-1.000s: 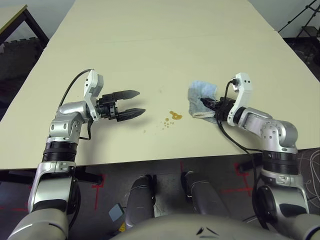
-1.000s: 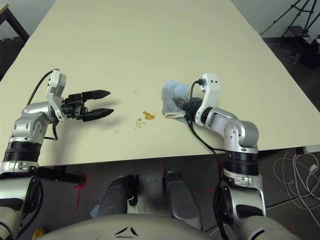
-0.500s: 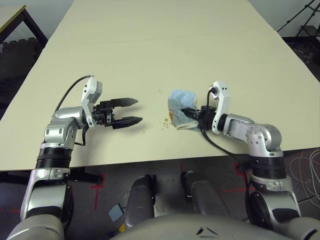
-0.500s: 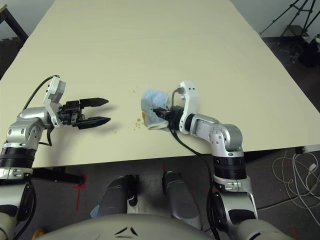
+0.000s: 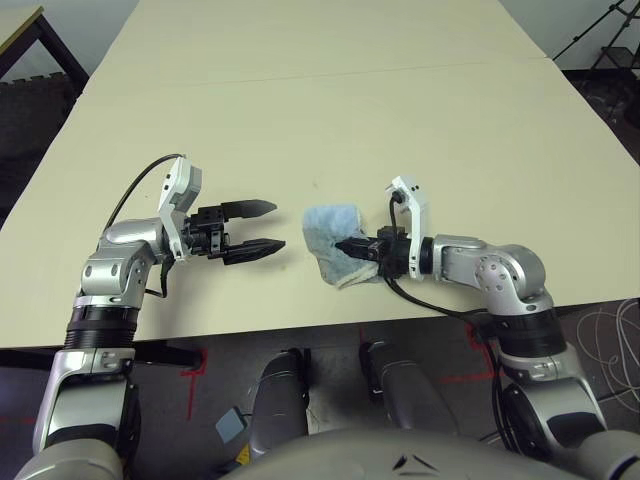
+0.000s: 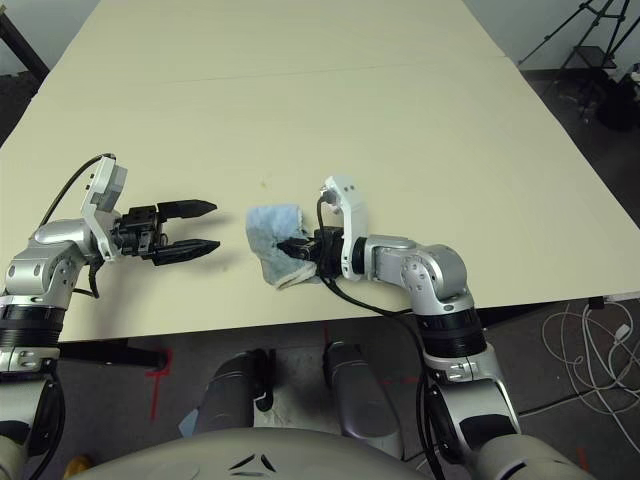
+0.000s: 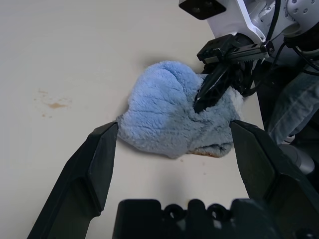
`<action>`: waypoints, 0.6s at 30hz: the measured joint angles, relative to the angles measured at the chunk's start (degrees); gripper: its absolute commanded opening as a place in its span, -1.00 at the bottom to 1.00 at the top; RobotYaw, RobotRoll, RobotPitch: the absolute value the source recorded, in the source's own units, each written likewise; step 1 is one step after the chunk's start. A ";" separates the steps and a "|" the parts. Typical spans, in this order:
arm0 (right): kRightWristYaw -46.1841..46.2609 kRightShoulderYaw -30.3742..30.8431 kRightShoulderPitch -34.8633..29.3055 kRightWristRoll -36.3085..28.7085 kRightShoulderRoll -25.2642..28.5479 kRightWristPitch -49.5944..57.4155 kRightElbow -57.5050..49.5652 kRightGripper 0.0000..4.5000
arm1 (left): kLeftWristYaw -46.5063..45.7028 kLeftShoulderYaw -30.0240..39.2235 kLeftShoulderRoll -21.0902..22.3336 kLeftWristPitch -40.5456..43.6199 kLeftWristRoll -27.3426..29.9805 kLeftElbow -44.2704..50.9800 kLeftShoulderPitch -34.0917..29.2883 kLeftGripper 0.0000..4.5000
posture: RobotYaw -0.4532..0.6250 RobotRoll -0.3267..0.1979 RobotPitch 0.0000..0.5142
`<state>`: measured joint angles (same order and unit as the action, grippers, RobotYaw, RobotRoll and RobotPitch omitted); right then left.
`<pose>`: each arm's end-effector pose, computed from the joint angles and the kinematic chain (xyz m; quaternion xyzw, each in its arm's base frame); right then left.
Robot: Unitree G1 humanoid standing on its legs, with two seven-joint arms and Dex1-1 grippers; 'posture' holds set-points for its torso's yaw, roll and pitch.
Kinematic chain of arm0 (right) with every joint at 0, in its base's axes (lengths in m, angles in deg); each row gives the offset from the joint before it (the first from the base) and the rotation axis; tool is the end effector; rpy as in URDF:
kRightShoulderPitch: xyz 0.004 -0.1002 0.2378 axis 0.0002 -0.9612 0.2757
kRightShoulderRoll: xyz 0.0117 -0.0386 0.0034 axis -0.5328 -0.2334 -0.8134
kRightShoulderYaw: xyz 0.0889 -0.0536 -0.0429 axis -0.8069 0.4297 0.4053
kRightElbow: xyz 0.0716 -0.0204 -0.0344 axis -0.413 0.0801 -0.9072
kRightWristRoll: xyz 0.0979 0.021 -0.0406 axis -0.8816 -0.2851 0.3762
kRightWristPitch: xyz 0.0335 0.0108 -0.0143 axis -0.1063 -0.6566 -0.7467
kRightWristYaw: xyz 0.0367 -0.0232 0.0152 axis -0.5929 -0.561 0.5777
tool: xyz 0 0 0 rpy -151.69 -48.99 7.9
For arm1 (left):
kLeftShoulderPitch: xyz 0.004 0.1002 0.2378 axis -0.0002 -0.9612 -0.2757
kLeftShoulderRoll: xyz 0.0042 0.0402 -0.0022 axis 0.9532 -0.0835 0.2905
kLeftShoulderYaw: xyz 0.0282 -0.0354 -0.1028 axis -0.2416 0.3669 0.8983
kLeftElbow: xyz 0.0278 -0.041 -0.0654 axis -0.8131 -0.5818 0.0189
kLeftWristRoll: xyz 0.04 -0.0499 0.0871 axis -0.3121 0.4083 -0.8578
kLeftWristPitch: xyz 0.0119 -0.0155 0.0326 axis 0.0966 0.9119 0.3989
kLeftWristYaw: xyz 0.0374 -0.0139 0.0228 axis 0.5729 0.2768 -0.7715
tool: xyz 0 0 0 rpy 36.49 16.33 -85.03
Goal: Wipe the water off the table with a rag.
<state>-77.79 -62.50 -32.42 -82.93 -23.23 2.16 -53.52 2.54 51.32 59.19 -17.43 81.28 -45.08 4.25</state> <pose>0.2640 -0.1139 0.1058 0.1594 0.3028 0.5112 0.7884 0.2757 0.2883 0.1331 0.0154 0.0694 -0.5882 0.8056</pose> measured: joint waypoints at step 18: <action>-4.86 -0.90 5.73 1.89 6.08 -7.15 10.61 -1.00 | -0.23 -0.02 -0.98 -0.77 -0.02 -0.56 0.93 1.00 | -0.42 0.25 -0.25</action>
<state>-82.65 -63.40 -26.69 -81.04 -17.15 -4.99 -42.91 2.31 51.30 58.21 -18.20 81.26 -45.64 5.18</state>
